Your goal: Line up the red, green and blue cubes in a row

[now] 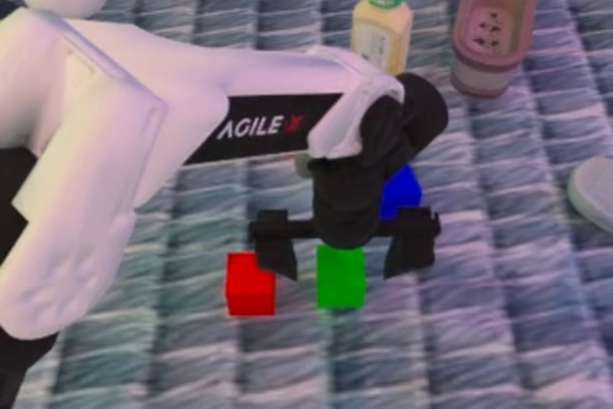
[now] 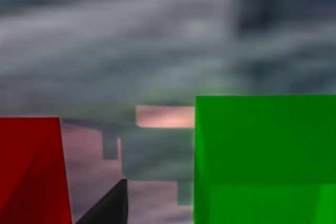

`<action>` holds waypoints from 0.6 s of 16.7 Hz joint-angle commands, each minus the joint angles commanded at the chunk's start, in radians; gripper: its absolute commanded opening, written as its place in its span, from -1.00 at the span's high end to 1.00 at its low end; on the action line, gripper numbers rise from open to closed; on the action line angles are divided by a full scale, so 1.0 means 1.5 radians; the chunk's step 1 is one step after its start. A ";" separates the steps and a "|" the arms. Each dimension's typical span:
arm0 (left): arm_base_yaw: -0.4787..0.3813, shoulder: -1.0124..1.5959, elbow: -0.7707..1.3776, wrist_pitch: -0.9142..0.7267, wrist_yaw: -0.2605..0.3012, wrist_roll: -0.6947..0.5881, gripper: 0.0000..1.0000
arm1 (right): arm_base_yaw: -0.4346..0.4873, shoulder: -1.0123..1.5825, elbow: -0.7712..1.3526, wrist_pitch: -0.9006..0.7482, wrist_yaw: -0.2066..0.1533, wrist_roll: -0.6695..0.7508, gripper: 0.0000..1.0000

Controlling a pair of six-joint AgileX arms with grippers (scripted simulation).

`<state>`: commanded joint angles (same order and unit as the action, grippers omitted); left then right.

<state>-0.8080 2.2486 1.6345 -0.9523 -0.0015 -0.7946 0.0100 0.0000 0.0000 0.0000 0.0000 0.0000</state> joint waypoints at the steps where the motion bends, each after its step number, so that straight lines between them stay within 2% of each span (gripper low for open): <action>1: 0.000 -0.001 0.002 -0.002 0.000 0.000 -1.00 | 0.000 0.000 0.000 0.000 0.000 0.000 -1.00; 10: 0.012 -0.049 0.110 -0.159 0.000 -0.002 -1.00 | 0.000 0.000 0.000 0.000 0.000 0.000 -1.00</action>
<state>-0.7901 2.1751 1.7999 -1.1912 -0.0022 -0.7977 0.0100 0.0000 0.0000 0.0000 0.0000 0.0000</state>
